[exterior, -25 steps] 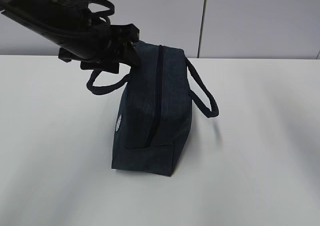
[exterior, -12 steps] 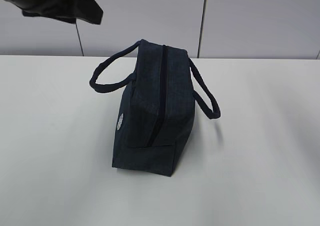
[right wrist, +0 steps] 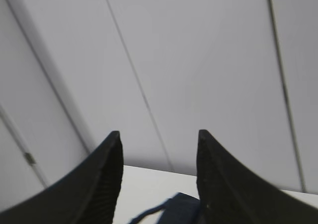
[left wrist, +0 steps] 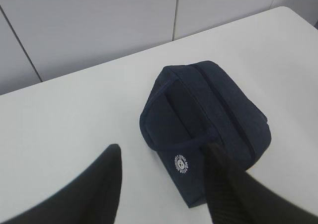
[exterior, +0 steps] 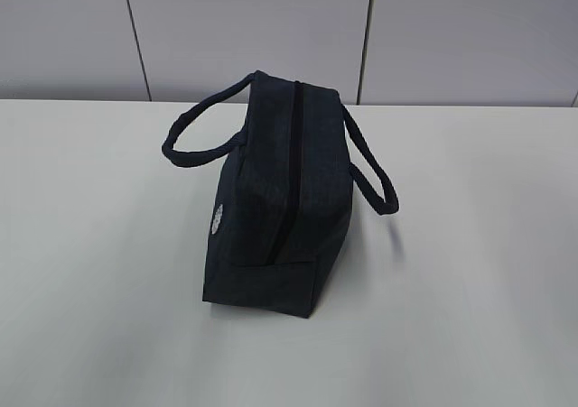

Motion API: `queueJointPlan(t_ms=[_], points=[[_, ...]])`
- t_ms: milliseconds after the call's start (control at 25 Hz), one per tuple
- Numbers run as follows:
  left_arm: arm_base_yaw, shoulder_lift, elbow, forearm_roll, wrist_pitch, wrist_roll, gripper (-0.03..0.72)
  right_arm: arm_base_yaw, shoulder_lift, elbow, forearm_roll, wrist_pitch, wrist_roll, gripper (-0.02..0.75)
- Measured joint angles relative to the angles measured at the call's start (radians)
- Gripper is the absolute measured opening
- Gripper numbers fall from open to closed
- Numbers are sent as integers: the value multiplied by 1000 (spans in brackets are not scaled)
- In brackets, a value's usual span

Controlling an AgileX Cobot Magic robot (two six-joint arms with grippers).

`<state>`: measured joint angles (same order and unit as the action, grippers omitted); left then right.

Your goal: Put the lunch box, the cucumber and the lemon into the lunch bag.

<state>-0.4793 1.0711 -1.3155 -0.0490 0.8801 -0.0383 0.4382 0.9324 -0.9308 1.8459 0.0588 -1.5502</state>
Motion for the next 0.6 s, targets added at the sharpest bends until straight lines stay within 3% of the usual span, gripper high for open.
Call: queueJointPlan(t_ms=[160, 280, 400, 600], points=[[0, -109, 0, 7, 89, 9, 370, 0, -15, -38, -13, 122, 149, 369], [0, -195, 0, 14, 150, 15, 370, 0, -13, -86, -109, 202, 300, 368], [0, -277, 0, 17, 192, 18, 370, 0, 1, -172, -333, 268, 519, 358], [0, -375, 27, 19, 252, 38, 370, 0, 44, -366, -903, 423, 935, 353]])
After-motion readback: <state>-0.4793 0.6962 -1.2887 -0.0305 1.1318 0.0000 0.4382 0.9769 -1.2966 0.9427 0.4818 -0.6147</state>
